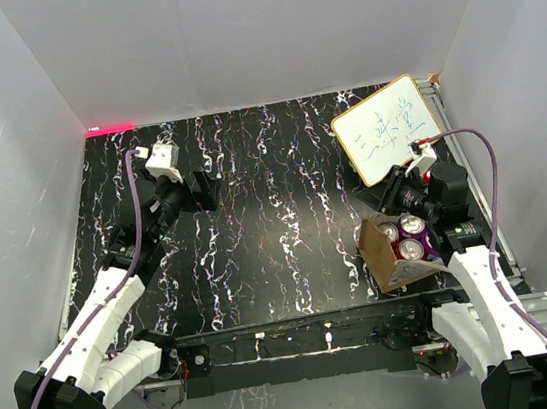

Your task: Take the beverage out of the canvas bag

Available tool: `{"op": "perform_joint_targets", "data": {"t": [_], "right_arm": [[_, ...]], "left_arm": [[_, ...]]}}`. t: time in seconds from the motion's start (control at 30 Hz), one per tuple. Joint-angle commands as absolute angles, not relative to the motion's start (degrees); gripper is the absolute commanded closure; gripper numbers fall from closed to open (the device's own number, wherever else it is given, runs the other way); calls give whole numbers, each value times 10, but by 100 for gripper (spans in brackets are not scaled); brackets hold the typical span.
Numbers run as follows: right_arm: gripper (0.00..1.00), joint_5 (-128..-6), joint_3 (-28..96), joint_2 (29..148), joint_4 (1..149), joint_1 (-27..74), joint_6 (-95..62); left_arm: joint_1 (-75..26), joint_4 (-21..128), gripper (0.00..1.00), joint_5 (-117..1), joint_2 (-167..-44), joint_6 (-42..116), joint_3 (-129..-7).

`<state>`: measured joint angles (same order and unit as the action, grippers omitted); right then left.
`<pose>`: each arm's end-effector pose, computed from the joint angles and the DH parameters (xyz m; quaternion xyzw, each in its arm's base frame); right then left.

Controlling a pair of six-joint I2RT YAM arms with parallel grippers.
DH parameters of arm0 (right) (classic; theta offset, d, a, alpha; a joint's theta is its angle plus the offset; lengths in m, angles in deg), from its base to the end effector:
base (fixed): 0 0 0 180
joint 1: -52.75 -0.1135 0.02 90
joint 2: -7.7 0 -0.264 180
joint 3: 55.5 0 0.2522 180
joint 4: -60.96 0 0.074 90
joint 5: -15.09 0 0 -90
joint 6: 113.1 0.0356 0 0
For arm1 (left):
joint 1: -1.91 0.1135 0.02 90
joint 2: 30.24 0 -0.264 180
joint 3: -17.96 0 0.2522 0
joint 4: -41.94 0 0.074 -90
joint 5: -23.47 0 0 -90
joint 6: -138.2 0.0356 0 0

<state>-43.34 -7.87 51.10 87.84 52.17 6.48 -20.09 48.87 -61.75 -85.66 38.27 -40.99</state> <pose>0.1758 0.0204 0.2733 0.0545 0.8131 0.3574 0.4563 0.2132 -0.0893 0.3399 0.1049 0.7201 -0.2176 0.6504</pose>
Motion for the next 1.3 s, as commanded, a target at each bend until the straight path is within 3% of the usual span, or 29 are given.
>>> {"op": "perform_joint_targets", "data": {"t": [0.0, 0.47, 1.03, 1.27], "right_arm": [[78, -368, -63, 488, 804, 520, 128], [80, -359, -88, 496, 696, 471, 242], [80, -539, -56, 603, 572, 241, 284], [70, -588, 0, 619, 695, 240, 196]], "left_arm": [[-205, 480, 3, -610, -847, 381, -418], [-206, 479, 3, -604, -851, 377, -418], [-206, 483, 3, -594, -862, 372, -422], [-207, 486, 3, -581, -873, 370, -422]]}}
